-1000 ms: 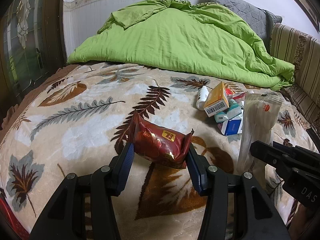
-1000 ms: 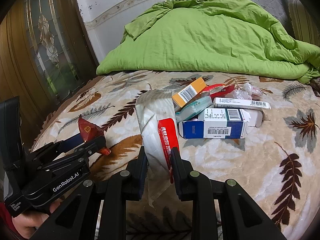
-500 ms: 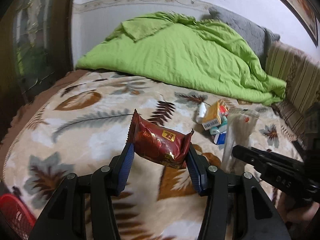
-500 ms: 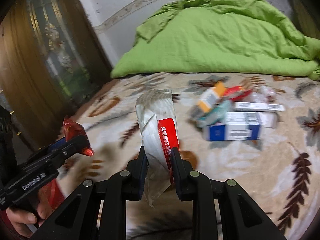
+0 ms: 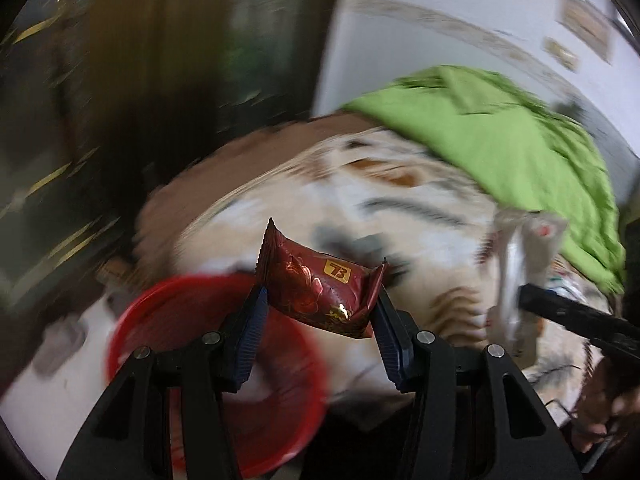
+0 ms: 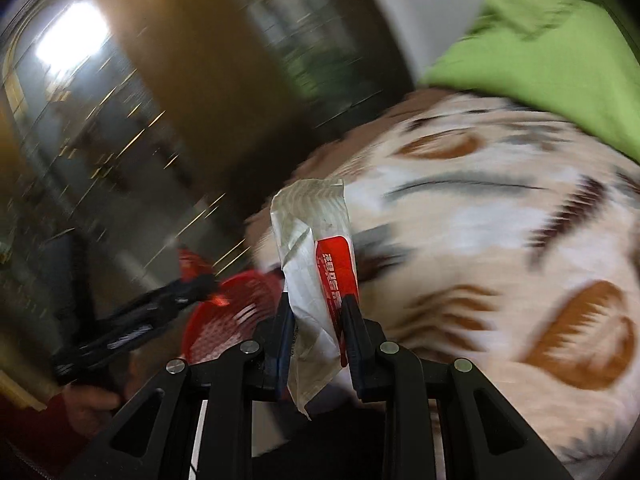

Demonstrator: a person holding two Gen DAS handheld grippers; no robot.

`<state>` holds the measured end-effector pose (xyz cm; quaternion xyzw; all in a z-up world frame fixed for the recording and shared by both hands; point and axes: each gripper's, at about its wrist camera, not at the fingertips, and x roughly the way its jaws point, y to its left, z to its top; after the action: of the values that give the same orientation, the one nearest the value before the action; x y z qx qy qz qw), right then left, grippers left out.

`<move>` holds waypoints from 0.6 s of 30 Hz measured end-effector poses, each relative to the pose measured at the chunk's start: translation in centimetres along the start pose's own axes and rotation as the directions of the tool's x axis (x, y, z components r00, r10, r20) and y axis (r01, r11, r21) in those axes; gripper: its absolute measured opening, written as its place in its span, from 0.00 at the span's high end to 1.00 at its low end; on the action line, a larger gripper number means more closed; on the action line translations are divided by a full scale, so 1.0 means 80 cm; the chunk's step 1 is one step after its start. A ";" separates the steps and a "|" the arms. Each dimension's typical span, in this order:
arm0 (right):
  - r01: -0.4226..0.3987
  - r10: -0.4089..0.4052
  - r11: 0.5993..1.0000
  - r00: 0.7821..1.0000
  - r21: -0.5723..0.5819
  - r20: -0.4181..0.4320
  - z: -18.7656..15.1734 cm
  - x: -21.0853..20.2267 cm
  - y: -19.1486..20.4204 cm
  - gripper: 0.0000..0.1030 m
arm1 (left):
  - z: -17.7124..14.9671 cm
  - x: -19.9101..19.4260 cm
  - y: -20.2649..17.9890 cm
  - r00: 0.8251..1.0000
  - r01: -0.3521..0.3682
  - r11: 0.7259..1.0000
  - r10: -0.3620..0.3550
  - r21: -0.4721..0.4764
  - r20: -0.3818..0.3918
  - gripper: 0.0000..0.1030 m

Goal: Collect trash
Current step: 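Move both items over the red wastebasket and open both grippers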

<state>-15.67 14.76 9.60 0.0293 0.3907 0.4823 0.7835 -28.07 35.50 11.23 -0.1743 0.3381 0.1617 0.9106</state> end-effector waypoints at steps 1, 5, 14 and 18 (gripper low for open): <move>-0.018 0.017 1.000 1.000 -0.020 -0.021 0.000 0.013 0.013 0.75 | -0.004 0.001 0.016 1.000 -0.026 0.999 0.026 -0.020 -0.010 0.51; -0.090 0.082 0.994 0.990 -0.067 -0.117 0.001 0.081 0.063 0.74 | -0.021 0.007 0.073 0.994 -0.096 0.990 0.090 -0.103 -0.059 0.51; -0.055 0.048 0.996 0.994 -0.068 -0.096 0.005 0.098 0.065 0.48 | -0.022 0.012 0.104 0.993 -0.108 0.978 0.098 -0.177 -0.064 0.34; -0.003 0.003 1.000 1.000 0.006 -0.018 0.005 0.043 0.018 0.48 | -0.016 0.022 0.061 0.998 -0.046 0.994 0.041 -0.096 -0.051 0.34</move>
<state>-15.67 18.31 8.46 0.0279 0.3993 0.4825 0.7791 -29.57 39.61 8.13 -0.2147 0.3556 0.1934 0.8888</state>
